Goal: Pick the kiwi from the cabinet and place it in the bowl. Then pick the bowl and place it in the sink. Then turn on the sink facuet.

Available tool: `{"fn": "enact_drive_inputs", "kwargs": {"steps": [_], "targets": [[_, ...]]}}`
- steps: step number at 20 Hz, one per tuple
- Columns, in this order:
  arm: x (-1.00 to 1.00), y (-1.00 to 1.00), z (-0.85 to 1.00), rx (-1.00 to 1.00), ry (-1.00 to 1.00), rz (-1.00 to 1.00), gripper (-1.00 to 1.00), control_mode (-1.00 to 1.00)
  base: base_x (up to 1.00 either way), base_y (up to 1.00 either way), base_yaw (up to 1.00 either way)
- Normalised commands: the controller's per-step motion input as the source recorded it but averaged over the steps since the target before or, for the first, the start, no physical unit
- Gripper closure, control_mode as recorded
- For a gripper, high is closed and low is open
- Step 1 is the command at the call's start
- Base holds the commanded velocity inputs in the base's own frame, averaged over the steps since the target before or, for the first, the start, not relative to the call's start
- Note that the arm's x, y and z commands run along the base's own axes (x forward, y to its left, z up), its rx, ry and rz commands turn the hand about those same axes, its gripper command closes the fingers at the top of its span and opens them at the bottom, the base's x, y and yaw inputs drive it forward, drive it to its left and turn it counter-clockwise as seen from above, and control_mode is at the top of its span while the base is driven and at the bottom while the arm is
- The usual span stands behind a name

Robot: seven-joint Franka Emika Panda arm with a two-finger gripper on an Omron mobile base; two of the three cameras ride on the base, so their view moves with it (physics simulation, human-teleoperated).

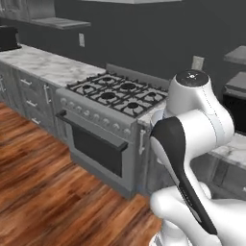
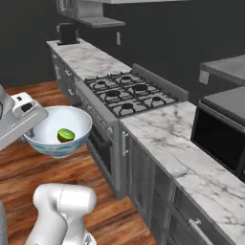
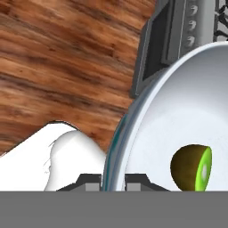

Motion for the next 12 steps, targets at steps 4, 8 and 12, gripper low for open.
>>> {"fn": "enact_drive_inputs", "kwargs": {"steps": [4, 8, 12], "targets": [[0.0, 0.0, 0.0, 0.0, 0.0, 0.0, 1.0, 1.0, 0.16, -0.08, 0.73], [0.0, 0.0, 0.0, 0.0, 0.0, 0.0, 1.0, 1.0, 0.2, -0.09, 0.75], [0.0, 0.0, 0.0, 0.0, 0.0, 0.0, 1.0, 1.0, 0.22, -0.05, 0.76]]}}
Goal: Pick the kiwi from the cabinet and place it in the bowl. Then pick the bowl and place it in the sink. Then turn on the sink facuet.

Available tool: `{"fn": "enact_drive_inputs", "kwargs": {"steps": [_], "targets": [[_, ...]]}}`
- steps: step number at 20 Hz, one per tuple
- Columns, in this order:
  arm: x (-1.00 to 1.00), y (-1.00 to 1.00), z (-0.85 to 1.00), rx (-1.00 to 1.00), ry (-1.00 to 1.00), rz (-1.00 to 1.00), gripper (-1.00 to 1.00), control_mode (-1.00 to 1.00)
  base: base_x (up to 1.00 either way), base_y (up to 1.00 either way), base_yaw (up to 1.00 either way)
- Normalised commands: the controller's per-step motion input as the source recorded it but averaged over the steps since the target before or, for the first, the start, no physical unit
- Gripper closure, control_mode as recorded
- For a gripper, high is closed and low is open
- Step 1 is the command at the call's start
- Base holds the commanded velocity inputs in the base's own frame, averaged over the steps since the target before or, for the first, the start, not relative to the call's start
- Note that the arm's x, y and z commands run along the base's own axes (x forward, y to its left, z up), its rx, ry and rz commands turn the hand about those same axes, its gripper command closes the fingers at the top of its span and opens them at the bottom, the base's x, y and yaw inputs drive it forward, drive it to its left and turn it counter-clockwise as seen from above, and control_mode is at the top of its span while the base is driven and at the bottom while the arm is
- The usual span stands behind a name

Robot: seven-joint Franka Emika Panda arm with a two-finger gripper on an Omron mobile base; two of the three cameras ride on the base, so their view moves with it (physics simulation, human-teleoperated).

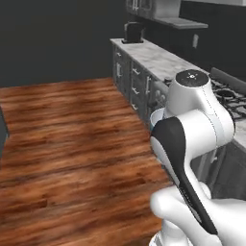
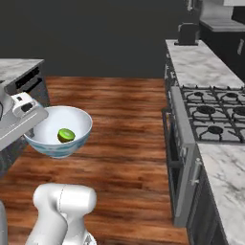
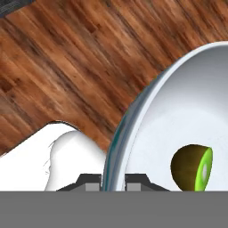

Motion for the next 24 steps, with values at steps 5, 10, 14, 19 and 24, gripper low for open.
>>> {"fn": "enact_drive_inputs", "kwargs": {"steps": [5, 10, 14, 19, 24], "targets": [[0.0, 0.0, 0.0, 0.0, 0.0, 0.0, 1.0, 1.0, 0.34, -0.06, 0.77], [0.0, 0.0, 0.0, 0.0, 0.0, 0.0, 1.0, 1.0, 0.75, -0.05, 0.77], [0.0, 0.0, 0.0, 0.0, 0.0, 0.0, 1.0, 1.0, 1.0, -0.2, 0.67], [0.0, 0.0, 0.0, 0.0, 0.0, 0.0, 1.0, 1.0, 1.0, -0.38, 0.54], [0.0, 0.0, 0.0, 0.0, 0.0, 0.0, 1.0, 1.0, 1.0, -0.45, 0.52]]}}
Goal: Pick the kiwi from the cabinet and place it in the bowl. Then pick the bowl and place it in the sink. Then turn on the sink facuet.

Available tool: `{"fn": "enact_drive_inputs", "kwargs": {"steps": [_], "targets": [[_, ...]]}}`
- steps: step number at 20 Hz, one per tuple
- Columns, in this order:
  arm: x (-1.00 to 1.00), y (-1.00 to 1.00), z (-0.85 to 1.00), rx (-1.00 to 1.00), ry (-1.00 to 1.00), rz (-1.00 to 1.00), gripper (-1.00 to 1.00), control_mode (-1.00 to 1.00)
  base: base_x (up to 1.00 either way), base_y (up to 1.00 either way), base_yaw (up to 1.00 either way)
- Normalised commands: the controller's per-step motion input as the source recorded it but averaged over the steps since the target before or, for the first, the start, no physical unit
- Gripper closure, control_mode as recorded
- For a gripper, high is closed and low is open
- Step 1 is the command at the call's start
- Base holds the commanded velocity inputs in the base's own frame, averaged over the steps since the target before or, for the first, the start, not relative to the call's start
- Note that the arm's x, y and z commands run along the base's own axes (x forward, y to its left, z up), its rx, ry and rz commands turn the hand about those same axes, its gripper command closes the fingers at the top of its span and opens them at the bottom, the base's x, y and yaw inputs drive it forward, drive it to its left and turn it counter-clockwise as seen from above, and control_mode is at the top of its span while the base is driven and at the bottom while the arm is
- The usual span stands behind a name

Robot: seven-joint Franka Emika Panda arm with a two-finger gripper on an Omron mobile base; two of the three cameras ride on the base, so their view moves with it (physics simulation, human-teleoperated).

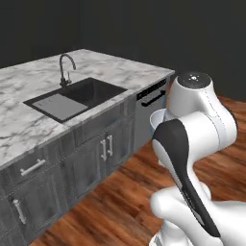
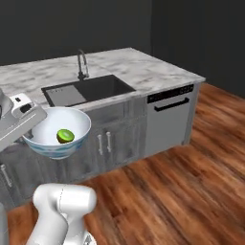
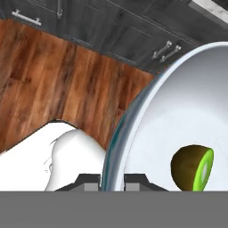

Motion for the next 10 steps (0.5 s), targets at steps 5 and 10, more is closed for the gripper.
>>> {"fn": "enact_drive_inputs", "kwargs": {"steps": [5, 10], "targets": [[0.0, 0.0, 0.0, 0.0, 0.0, 0.0, 1.0, 1.0, 1.0, -0.45, 0.53], [0.0, 0.0, 0.0, 0.0, 0.0, 0.0, 1.0, 1.0, 1.0, -0.5, 0.51]]}}
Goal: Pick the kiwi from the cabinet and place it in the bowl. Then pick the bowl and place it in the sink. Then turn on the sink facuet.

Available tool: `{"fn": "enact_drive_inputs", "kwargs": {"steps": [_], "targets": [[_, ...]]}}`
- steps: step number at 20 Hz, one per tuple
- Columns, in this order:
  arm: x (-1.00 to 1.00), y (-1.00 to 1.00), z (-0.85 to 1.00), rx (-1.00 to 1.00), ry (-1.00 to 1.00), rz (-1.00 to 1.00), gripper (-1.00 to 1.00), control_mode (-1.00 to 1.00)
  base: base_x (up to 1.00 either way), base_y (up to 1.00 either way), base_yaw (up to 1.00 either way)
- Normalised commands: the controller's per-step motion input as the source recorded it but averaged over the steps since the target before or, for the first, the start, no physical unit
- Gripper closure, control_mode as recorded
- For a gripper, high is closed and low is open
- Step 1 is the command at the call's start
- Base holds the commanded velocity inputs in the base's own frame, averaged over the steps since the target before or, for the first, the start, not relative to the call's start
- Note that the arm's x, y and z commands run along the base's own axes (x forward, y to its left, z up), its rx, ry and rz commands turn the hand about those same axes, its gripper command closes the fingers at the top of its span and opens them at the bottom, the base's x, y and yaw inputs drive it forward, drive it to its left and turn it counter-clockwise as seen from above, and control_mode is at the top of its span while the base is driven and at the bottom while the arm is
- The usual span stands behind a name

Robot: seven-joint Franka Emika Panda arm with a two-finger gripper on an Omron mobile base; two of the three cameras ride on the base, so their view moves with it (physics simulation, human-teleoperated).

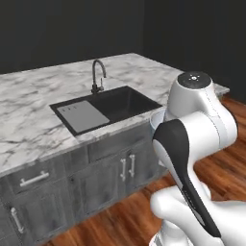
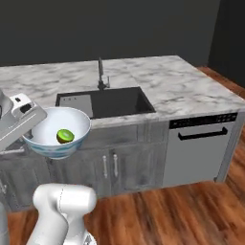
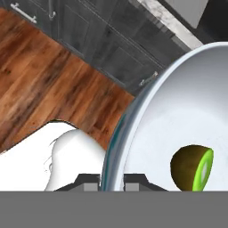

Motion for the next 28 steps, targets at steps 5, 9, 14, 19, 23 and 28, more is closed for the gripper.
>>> {"fn": "enact_drive_inputs", "kwargs": {"steps": [5, 9, 14, 19, 23, 28], "targets": [[0.0, 0.0, 0.0, 0.0, 0.0, 0.0, 1.0, 1.0, 0.67, -0.86, 0.39], [0.0, 0.0, 0.0, 0.0, 0.0, 0.0, 1.0, 1.0, 0.41, -1.0, 0.26], [0.0, 0.0, 0.0, 0.0, 0.0, 0.0, 1.0, 1.0, 0.5, -0.93, 0.25], [0.0, 0.0, 0.0, 0.0, 0.0, 0.0, 1.0, 1.0, 0.8, -0.66, 0.25], [0.0, 0.0, 0.0, 0.0, 0.0, 0.0, 1.0, 1.0, 0.71, -0.17, 0.28], [0.0, 0.0, 0.0, 0.0, 0.0, 0.0, 1.0, 1.0, 0.67, 0.0, 0.27]]}}
